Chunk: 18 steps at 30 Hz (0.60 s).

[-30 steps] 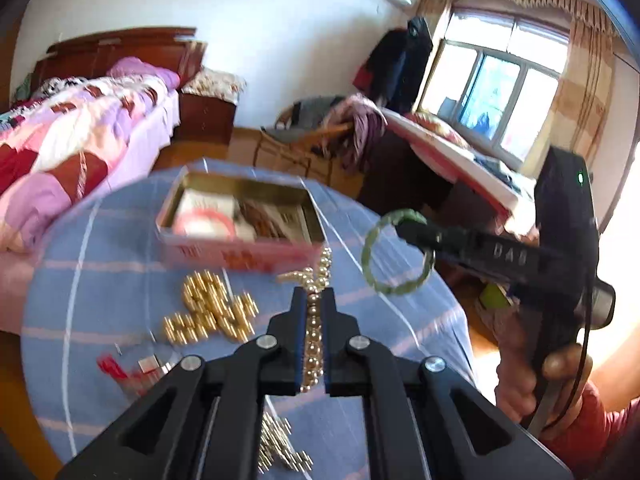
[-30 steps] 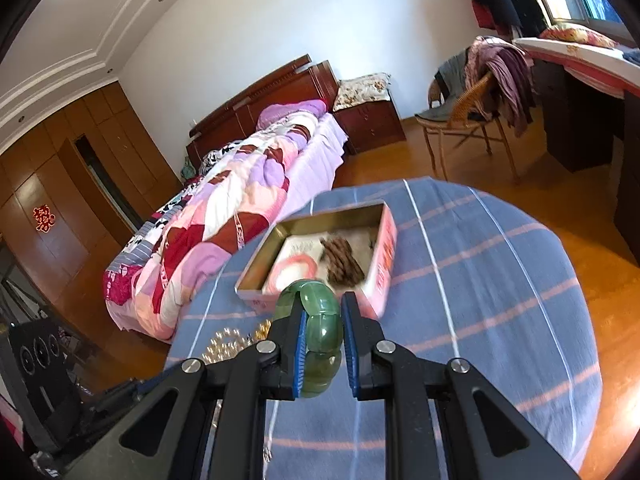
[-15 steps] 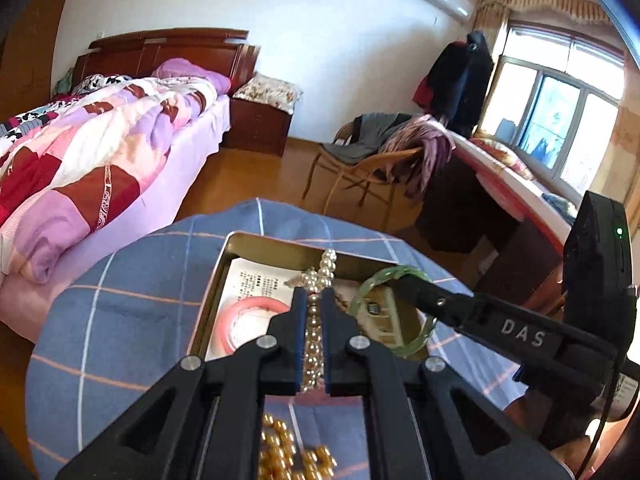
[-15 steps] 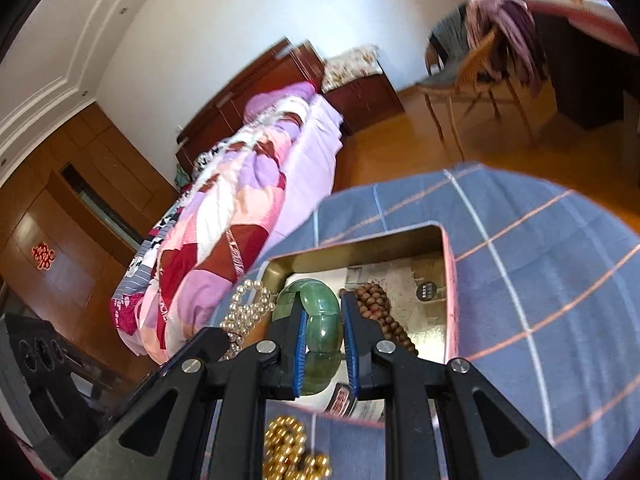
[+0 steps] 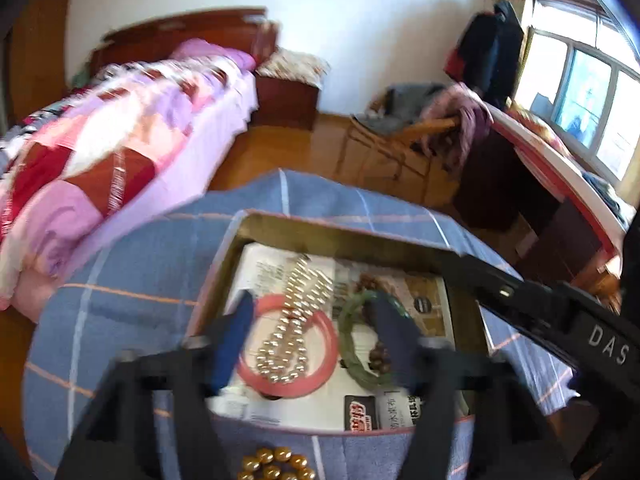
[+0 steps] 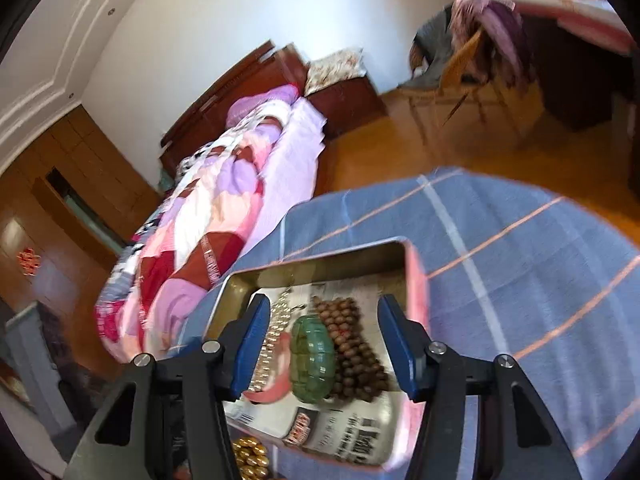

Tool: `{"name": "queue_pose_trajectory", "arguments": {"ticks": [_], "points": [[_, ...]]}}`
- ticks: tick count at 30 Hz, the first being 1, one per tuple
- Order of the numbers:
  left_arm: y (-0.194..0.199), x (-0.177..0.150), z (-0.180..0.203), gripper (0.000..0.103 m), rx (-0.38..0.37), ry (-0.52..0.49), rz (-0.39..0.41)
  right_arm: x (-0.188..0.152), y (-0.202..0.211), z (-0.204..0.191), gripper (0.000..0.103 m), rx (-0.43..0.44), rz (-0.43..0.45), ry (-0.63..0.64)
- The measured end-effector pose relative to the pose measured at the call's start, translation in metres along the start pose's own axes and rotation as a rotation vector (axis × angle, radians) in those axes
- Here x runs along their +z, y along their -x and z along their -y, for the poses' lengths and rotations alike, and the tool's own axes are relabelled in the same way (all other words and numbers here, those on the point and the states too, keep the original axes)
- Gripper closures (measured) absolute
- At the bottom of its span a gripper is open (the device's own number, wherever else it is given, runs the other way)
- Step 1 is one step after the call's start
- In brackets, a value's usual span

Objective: Organize jewelry
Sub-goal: 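Lower both items into the pink tin and open both tools, then move the left tool to the silver watch and grasp it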

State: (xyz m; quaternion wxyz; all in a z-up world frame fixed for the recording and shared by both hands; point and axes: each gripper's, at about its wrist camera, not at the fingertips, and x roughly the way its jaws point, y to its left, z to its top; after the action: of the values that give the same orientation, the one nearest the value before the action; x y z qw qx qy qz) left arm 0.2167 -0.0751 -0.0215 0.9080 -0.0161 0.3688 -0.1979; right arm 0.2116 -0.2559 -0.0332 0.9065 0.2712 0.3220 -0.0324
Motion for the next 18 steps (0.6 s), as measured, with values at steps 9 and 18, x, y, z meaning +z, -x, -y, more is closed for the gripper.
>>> {"name": "queue_pose_trajectory", "arguments": {"ticks": [9, 18], "points": [[0.062, -0.034, -0.012, 0.032, 0.05, 0.002, 0.022, -0.035, 0.062, -0.016, 0.046, -0.041, 0.029, 0.104], [0.118, -0.09, -0.03, 0.027, 0.097, 0.037, 0.047, -0.097, 0.099, -0.018, 0.046, -0.016, -0.056, 0.167]]}}
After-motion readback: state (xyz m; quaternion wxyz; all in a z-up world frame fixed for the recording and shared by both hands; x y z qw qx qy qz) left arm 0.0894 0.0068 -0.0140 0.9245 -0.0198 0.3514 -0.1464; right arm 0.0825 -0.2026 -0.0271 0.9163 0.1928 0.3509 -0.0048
